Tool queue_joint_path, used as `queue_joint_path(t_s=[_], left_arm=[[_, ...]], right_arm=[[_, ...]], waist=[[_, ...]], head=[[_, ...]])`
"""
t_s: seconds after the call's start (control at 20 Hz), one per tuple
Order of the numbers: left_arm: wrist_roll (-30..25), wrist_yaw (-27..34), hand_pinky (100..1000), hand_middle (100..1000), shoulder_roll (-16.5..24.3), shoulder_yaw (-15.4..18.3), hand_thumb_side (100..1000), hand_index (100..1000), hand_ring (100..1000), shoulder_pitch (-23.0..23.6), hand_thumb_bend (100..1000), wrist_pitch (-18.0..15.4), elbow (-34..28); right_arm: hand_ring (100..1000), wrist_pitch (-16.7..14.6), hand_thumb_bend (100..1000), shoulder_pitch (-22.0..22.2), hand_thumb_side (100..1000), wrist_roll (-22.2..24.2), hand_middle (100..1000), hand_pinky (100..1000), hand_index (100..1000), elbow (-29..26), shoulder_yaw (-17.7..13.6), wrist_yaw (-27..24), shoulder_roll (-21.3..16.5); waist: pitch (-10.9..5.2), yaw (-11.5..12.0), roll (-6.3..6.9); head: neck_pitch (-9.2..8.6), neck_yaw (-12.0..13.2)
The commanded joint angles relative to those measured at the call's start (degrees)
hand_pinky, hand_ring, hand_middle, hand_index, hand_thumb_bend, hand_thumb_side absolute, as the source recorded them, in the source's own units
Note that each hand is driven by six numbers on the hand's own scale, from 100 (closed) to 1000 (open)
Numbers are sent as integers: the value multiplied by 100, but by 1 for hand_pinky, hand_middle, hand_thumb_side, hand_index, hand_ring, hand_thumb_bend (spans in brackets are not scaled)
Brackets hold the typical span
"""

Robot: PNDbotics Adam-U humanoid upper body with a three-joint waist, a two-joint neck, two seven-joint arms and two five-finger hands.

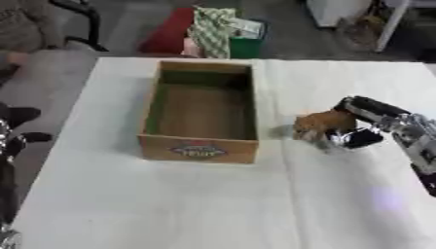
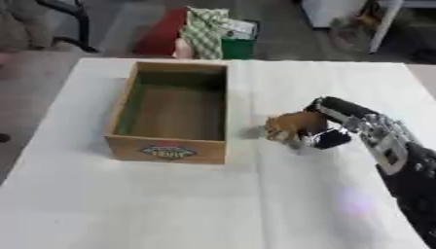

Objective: Pick up objects on the table and place them in the box.

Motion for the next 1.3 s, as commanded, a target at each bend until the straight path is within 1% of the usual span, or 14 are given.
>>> queue_joint_path(t_s=[0.05,0.4,0.7,0.85,1.0,1.3], left_arm=[[-8,2,569,574,107,20,770,608,768,-55,100,-10,-95],[-10,0,569,574,112,19,769,609,768,-54,100,-9,-95],[-15,2,569,574,114,15,770,609,768,-47,100,-10,-95],[-18,4,569,574,115,11,770,609,768,-42,100,-8,-95],[-25,8,570,574,116,4,770,609,768,-37,100,-4,-95],[-50,22,569,574,108,-19,770,609,768,-29,100,5,-95]], right_arm=[[280,0,100,-64,247,-53,103,491,288,-252,-98,-170,-184],[266,37,100,-144,224,-2,100,478,269,-707,-165,-643,-240],[263,125,100,-348,215,44,100,473,264,-883,-203,-995,-250],[263,163,100,-521,212,63,100,472,264,-883,-213,-1114,-226],[265,190,100,-800,208,89,100,471,266,-802,-207,-1205,-177],[267,237,100,-1408,203,168,100,467,270,-391,-177,-1333,34]], waist=[[-93,-14,11],[-105,-19,8],[-120,-3,0],[-126,8,-3],[-135,31,-3],[-153,108,0]], head=[[-32,-1],[-40,-6],[-39,-16],[-38,-18],[-34,-33],[-31,-60]])
